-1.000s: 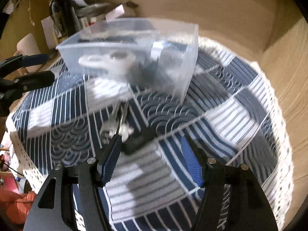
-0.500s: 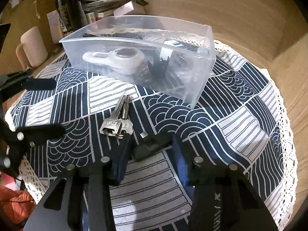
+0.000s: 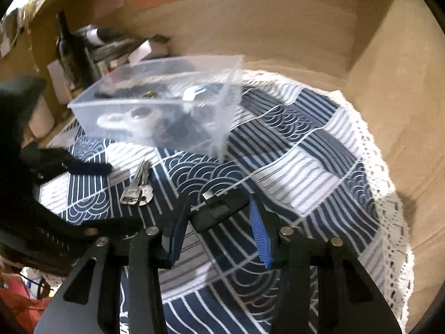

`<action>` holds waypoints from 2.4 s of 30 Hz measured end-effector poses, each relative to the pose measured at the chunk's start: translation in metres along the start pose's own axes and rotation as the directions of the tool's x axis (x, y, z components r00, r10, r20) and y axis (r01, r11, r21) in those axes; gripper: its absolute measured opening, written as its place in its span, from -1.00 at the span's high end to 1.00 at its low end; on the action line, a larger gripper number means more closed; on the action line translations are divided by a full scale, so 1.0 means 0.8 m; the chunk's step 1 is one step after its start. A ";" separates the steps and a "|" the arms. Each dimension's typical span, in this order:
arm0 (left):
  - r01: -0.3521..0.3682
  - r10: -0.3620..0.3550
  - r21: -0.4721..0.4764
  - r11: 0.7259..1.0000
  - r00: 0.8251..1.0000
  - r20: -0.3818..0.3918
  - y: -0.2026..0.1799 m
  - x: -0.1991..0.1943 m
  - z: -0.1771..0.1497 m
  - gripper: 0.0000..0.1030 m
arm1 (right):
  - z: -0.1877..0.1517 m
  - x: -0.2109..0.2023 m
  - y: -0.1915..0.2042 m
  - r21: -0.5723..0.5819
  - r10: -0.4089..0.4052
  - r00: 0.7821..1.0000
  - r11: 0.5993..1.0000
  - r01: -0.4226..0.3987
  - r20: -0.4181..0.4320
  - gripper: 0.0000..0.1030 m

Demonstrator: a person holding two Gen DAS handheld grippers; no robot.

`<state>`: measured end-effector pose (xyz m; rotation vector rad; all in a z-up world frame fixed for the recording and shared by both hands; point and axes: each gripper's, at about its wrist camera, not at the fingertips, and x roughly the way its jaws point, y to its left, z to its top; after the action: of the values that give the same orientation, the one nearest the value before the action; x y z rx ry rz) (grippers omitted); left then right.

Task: Organize rigid objects

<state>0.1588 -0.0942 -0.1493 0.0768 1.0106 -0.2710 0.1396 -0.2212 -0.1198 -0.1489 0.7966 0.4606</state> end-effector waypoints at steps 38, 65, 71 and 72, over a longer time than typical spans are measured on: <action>-0.058 0.083 -0.086 0.995 0.943 0.321 0.059 -0.158 -0.021 0.99 | 0.057 -0.049 0.047 -0.068 0.094 0.968 0.994 -0.080 0.232 0.23; -0.047 0.094 -0.145 0.988 0.936 0.339 0.136 -0.114 0.068 0.99 | 0.128 0.056 0.049 -0.038 0.036 0.995 0.999 -0.033 0.089 0.23; -0.022 0.067 -0.162 0.987 0.960 0.273 0.149 -0.076 0.072 0.98 | 0.125 0.068 0.046 -0.042 0.020 0.998 0.999 -0.018 0.054 0.22; -0.015 0.059 -0.167 0.986 0.963 0.264 0.151 -0.072 0.073 0.98 | 0.125 0.069 0.046 -0.043 0.021 0.998 0.999 -0.018 0.057 0.22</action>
<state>0.2096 0.0218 -0.0772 -0.0884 0.7576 -0.1580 0.2218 -0.1402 -0.0886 -0.1673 0.7328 0.4983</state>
